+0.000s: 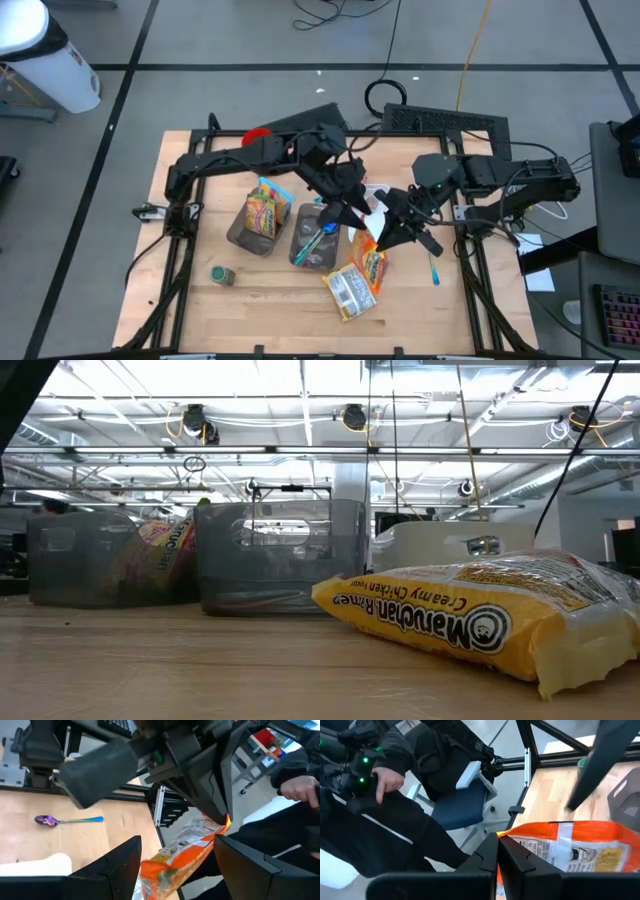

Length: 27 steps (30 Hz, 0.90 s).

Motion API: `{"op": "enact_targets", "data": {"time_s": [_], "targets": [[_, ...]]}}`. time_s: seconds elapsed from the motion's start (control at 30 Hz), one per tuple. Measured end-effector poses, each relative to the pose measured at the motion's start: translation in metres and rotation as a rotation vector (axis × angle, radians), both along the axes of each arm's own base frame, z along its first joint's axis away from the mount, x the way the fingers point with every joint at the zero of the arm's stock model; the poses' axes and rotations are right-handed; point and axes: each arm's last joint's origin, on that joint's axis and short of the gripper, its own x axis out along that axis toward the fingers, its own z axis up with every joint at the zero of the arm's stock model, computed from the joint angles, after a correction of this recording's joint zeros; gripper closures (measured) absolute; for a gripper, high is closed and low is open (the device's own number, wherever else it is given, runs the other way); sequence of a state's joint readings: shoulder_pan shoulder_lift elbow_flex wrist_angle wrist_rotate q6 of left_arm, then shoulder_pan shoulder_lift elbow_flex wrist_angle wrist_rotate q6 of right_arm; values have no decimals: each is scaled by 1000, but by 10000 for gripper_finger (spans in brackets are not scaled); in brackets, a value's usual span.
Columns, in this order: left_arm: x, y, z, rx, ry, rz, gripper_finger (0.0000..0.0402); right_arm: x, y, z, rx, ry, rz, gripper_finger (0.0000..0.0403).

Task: Pick & Place Food Item
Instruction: Put the orange pack into the left gray bin

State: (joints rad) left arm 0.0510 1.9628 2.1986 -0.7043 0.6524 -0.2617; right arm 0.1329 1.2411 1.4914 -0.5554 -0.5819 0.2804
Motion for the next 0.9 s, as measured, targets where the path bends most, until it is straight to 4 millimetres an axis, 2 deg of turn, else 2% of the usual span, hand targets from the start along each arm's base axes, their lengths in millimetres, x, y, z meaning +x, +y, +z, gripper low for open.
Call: {"op": "enact_targets", "data": {"time_s": [0.43,0.77,0.9], "targets": [[10,-18,-4,2,-53,-52,144,0,0,1,10,-12,18,403],[9,-20,-5,-14,-28,-71,145,0,0,1,10,-11,17,403],[8,-21,-7,-12,-10,-74,163,1,-2,1,10,-12,11,403]]}}
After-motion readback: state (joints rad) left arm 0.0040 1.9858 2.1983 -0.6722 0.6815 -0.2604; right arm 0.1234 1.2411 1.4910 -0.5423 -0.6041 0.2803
